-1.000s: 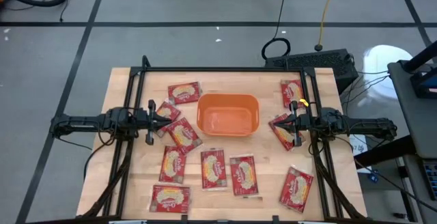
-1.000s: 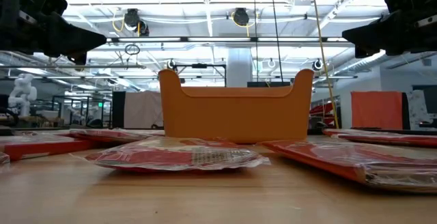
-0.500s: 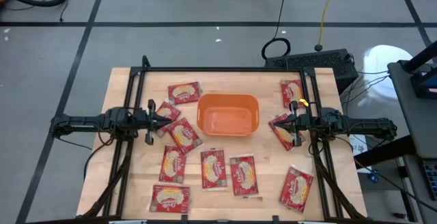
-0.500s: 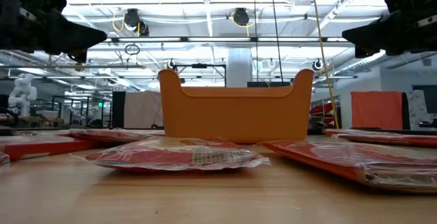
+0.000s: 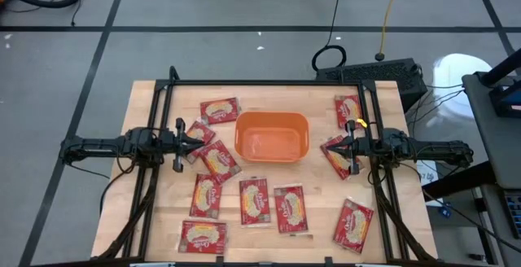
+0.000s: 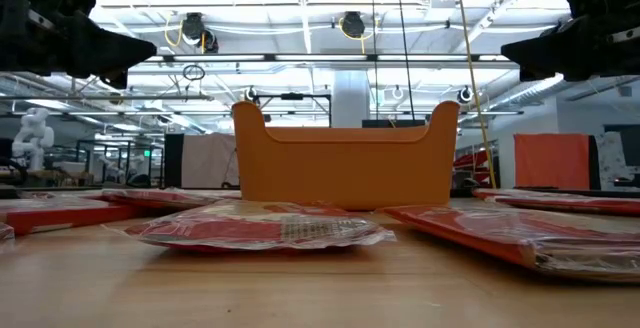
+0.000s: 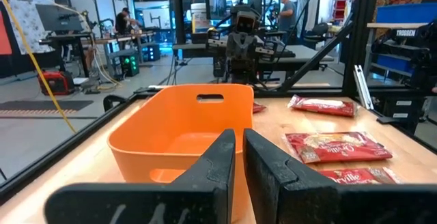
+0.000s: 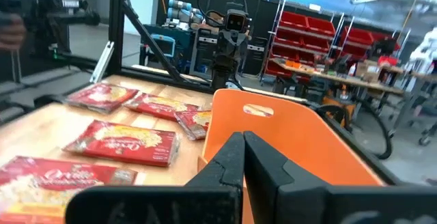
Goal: Sort popcorn bags into baskets
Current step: Put the red popcorn bag into the orange bin
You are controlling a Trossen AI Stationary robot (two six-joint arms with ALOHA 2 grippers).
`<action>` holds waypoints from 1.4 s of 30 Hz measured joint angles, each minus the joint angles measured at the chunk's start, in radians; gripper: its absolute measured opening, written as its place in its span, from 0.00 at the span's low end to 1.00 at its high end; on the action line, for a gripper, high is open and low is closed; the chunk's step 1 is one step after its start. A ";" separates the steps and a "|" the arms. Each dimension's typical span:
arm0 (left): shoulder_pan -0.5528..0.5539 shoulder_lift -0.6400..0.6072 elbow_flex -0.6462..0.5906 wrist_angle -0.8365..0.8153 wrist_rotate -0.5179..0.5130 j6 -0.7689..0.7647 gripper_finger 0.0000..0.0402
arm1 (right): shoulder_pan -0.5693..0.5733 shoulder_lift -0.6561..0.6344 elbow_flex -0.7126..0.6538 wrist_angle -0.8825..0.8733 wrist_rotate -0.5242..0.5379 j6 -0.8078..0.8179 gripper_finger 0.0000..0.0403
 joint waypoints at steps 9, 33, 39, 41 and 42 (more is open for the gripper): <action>0.000 0.000 0.000 0.066 0.000 -0.056 0.09 | 0.000 0.000 -0.001 0.045 0.000 0.005 0.00; -0.001 0.333 0.766 -0.341 -0.016 -0.182 0.09 | 0.000 0.000 -0.001 0.152 0.004 0.207 0.00; -0.001 0.497 1.037 -0.540 -0.015 -0.161 0.09 | 0.000 0.000 -0.001 0.126 0.004 0.290 0.00; -0.001 0.552 1.107 -0.613 -0.015 -0.162 0.09 | 0.000 0.000 -0.001 0.105 0.004 0.306 0.00; -0.001 0.579 1.135 -0.647 -0.015 -0.162 0.09 | 0.000 0.001 -0.001 0.097 0.004 0.329 0.00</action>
